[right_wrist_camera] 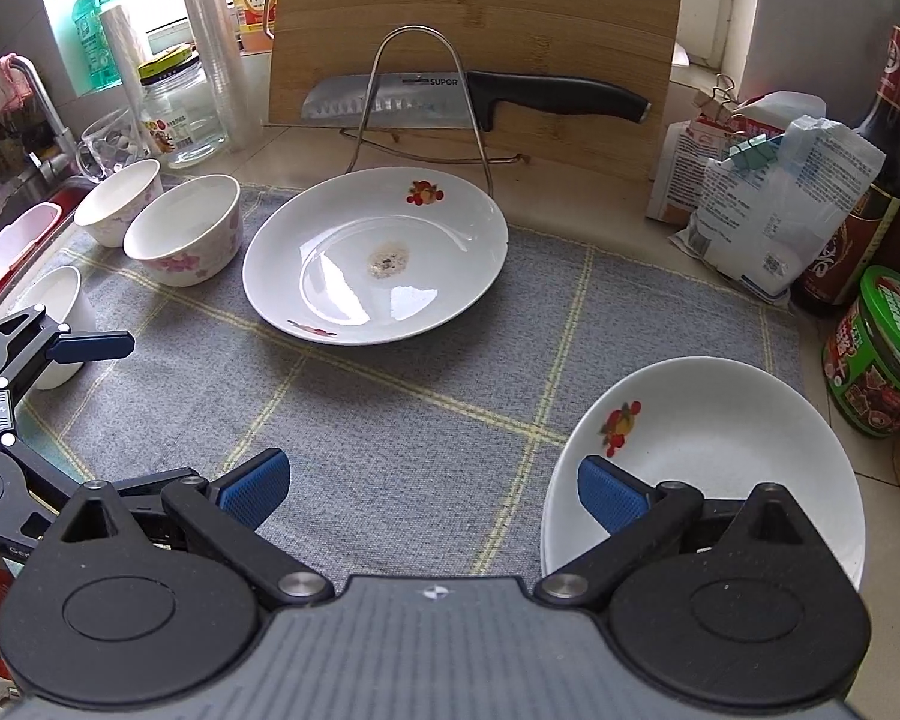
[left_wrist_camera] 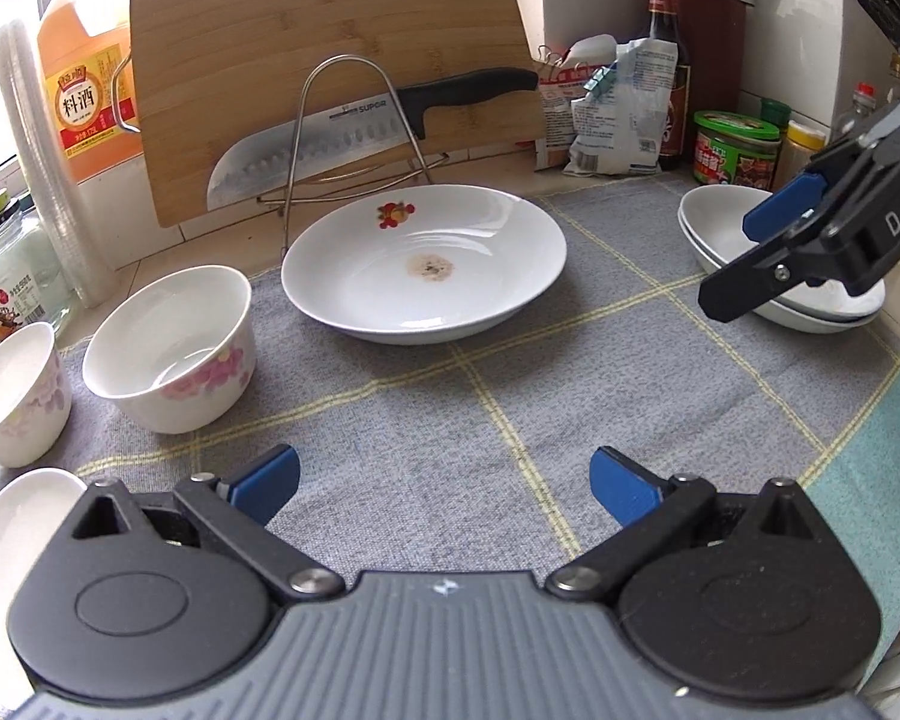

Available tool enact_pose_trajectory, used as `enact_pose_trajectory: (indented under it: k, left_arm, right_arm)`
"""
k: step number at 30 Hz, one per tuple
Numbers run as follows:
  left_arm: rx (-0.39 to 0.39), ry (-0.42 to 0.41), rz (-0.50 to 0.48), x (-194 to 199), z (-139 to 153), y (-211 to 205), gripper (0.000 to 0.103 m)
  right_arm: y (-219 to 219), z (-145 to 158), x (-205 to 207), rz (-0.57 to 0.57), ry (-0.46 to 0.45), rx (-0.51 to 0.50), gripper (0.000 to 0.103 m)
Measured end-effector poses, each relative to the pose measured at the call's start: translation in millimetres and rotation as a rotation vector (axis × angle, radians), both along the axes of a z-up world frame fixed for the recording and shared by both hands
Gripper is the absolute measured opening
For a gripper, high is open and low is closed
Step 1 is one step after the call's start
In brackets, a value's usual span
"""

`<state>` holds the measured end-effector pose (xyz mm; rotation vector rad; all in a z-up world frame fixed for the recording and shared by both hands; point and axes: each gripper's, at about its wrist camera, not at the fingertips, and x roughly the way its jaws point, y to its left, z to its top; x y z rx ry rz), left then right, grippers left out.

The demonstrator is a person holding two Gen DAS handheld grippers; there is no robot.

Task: Organize plates and bowls
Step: 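Move the right tool to the stained white plate by the knife rack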

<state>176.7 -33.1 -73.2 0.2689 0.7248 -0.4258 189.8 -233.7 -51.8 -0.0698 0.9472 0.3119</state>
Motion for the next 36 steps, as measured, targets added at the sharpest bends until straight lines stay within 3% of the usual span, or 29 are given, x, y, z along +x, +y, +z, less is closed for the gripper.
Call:
enact_pose_trajectory:
  k: [21, 25, 36]
  left_arm:
    - [0.003, 0.071, 0.081, 44, -24, -30, 0.102]
    - [-0.039, 0.098, 0.097, 50, -27, -29, 0.102]
    - [-0.052, 0.086, 0.121, 59, -27, -33, 0.103]
  right_arm:
    - [20, -30, 75, 0.104, 0.067, 0.037, 0.103]
    - [22, -39, 89, 0.119, 0.098, 0.056, 0.103]
    - [34, -57, 114, 0.232, 0.142, 0.022, 0.103]
